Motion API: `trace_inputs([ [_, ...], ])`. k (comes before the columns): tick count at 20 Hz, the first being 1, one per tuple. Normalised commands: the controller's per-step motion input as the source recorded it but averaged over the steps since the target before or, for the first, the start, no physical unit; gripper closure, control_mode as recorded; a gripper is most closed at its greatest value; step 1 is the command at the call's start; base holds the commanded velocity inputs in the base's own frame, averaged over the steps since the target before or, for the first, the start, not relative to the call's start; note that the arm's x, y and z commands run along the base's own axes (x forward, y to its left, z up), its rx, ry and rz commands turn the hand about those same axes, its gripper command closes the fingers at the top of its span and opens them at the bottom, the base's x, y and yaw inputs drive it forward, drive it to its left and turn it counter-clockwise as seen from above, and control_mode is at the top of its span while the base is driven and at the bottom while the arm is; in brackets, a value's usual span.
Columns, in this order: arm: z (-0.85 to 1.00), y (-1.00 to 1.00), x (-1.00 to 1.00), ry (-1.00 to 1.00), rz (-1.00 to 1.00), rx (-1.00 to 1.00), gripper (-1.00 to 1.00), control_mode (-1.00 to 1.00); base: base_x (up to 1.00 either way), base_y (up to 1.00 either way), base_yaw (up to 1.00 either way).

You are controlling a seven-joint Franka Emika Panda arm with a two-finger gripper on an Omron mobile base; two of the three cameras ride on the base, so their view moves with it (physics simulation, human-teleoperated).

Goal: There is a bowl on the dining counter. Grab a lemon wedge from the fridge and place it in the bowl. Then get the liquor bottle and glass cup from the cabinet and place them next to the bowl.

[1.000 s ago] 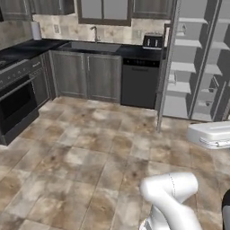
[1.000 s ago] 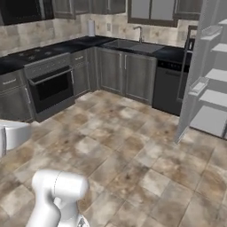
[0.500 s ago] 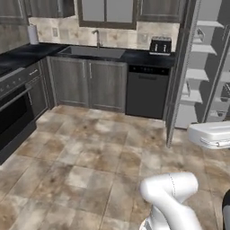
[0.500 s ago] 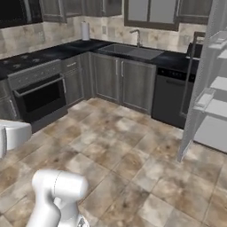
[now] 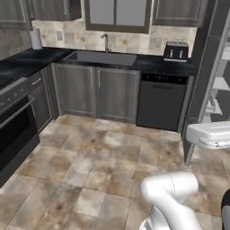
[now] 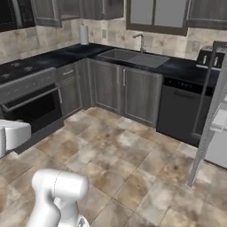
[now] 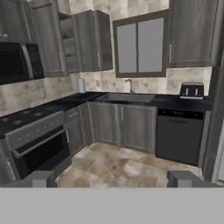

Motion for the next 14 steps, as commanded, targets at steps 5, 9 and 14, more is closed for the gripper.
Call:
trace_inputs([
  [5, 0.00, 0.00, 0.00, 0.00, 0.00, 0.00, -1.00, 1.00, 1.00, 0.26, 0.06],
  [9, 0.00, 0.00, 0.00, 0.00, 0.00, 0.00, -1.00, 1.00, 1.00, 0.23, 0.11],
  [14, 0.00, 0.00, 0.00, 0.00, 0.00, 0.00, -1.00, 1.00, 1.00, 0.16, 0.12],
])
